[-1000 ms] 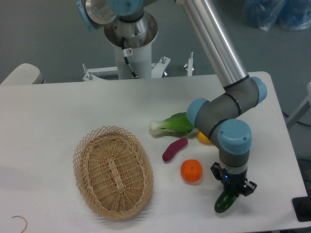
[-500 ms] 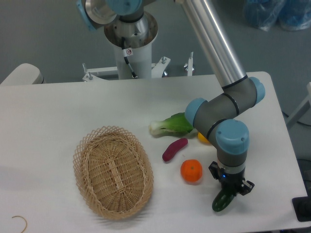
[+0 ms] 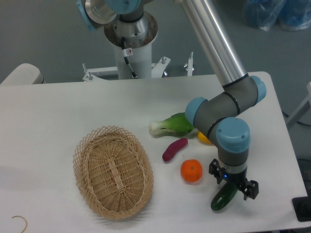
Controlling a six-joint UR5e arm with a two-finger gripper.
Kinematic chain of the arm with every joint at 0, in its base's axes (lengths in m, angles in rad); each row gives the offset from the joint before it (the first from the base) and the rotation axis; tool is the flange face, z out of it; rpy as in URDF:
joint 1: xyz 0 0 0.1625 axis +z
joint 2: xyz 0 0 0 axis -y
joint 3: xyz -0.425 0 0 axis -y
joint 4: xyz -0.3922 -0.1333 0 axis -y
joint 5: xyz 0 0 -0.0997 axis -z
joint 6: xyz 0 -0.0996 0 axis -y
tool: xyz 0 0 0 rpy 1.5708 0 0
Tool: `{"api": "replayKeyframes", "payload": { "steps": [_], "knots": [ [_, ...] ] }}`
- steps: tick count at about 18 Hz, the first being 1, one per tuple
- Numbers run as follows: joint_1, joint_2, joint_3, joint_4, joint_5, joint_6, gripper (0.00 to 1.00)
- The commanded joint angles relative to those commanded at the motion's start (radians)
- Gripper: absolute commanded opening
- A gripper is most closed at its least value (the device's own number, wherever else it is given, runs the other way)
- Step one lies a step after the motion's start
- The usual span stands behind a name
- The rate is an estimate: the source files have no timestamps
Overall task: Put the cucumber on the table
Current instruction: 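Open the gripper, release the cucumber, and lift the gripper away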
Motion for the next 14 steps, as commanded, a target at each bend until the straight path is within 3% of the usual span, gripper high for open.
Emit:
{"api": "replayKeyframes", "payload": {
  "steps": [4, 5, 7, 9, 14],
  "knots": [
    [-0.003, 0.109, 0.012, -0.018, 0.006, 0.014, 1.0],
    [0.001, 0.142, 0.012, -0.043, 0.006, 0.023, 1.0],
    [0.017, 0.192, 0.034, -0.145, 0.006, 0.081, 1.0],
    [0.079, 0.231, 0.055, -0.234, 0.003, 0.184, 1.0],
    [0.176, 0.281, 0.057, -0.333, -0.008, 0.444, 1.0]
  ]
}}
